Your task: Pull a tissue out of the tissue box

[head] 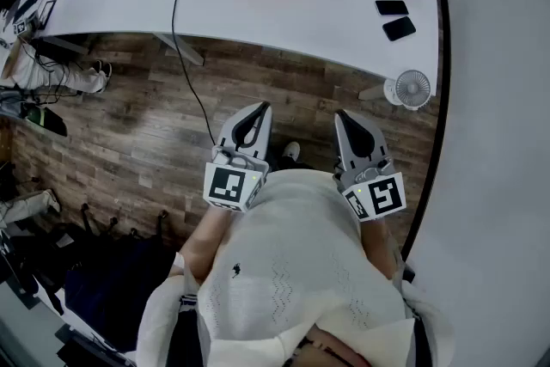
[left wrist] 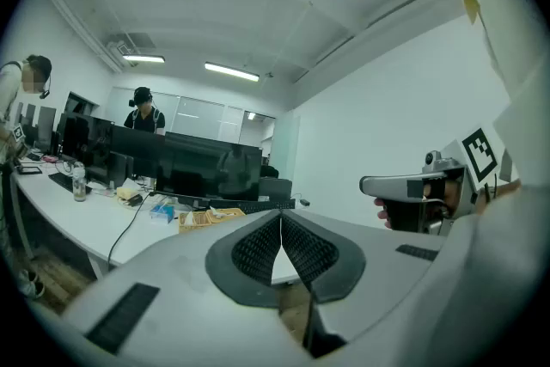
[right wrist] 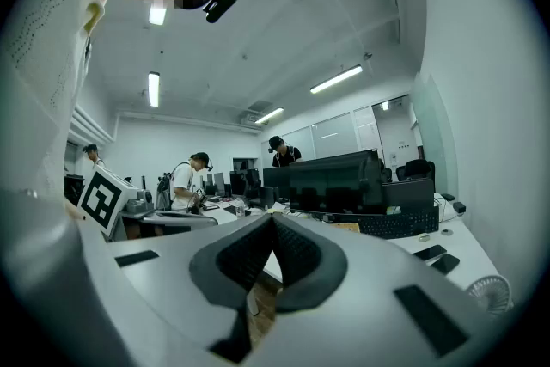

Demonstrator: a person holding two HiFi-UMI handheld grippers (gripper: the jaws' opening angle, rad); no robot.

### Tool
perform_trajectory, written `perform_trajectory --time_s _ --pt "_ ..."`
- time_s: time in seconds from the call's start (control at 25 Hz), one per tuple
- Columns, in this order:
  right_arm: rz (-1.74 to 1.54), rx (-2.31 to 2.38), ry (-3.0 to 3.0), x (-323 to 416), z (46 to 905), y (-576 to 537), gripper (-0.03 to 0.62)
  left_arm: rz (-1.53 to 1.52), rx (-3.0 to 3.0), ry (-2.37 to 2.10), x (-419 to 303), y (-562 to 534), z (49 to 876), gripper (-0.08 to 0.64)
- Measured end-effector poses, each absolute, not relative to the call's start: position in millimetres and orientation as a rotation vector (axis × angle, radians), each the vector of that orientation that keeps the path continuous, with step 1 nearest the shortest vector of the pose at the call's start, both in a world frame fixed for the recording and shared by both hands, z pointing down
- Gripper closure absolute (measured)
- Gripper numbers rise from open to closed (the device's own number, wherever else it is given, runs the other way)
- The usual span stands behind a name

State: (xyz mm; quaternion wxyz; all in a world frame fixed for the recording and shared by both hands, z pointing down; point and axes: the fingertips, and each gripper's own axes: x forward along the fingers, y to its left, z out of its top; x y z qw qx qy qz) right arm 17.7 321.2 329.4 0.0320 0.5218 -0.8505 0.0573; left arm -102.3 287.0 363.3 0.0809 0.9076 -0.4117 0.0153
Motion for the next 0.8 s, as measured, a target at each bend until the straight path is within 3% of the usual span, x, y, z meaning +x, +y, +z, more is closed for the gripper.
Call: perform_trajectory --time_s 0.8 --pt "0.196 1.581 -2.592 -32.5 324.9 289.1 0.592 0.027 2.708 -1.220 -145.7 243.5 356.1 0.545"
